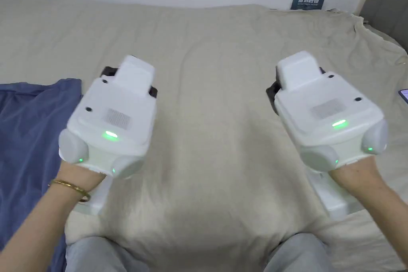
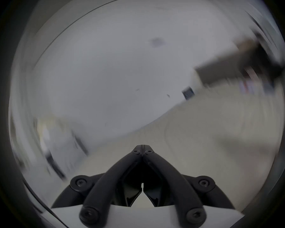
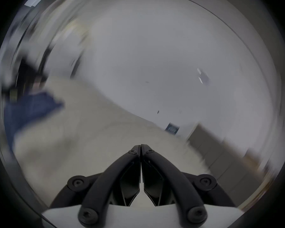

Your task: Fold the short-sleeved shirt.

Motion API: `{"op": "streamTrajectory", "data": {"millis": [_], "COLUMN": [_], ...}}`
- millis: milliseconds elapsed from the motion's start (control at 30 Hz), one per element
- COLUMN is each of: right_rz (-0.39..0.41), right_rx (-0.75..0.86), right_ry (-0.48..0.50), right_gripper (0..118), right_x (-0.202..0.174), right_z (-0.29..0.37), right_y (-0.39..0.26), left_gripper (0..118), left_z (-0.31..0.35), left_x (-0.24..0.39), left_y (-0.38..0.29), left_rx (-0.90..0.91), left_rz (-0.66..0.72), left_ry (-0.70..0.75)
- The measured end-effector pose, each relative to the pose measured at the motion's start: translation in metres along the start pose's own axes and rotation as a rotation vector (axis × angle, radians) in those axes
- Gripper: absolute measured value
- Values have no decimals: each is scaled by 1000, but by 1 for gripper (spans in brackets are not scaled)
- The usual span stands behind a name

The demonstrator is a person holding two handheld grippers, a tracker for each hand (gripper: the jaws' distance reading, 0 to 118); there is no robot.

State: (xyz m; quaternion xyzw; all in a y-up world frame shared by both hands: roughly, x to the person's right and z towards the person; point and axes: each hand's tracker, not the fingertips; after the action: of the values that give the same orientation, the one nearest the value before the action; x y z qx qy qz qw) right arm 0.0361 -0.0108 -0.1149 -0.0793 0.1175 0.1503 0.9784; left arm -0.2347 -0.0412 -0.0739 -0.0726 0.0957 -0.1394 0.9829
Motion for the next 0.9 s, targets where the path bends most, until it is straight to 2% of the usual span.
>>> {"op": "streamTrajectory", "data": {"millis": [33, 67, 100, 233, 533, 900], "right_rz": [-107, -170, -205, -311, -234, -211], "right_rx": [13, 29, 40, 28, -40, -28], "right_ry": [-5, -46, -67, -90, -105, -86], "right_gripper": [0, 0, 0, 0, 0, 0], "right_x": [4, 1, -2, -5, -15, -10], "right_z": [1, 5, 8, 14, 18, 14], "right_y": [-4, -9, -13, -33, -55, -54], "left_gripper": [0, 0, 0, 0, 0, 0], "left_z": [-1, 0, 2, 9, 14, 15], "left_x": [-3, -7, -10, -2, 7, 9], "left_y": [-1, -4, -8, -27, -45, -41], "left_rx": [2, 14, 28, 26, -28, -17], "left_rz": [139, 252, 306, 287, 262, 224], "left_ry": [21, 47, 50, 89, 57, 46]}}
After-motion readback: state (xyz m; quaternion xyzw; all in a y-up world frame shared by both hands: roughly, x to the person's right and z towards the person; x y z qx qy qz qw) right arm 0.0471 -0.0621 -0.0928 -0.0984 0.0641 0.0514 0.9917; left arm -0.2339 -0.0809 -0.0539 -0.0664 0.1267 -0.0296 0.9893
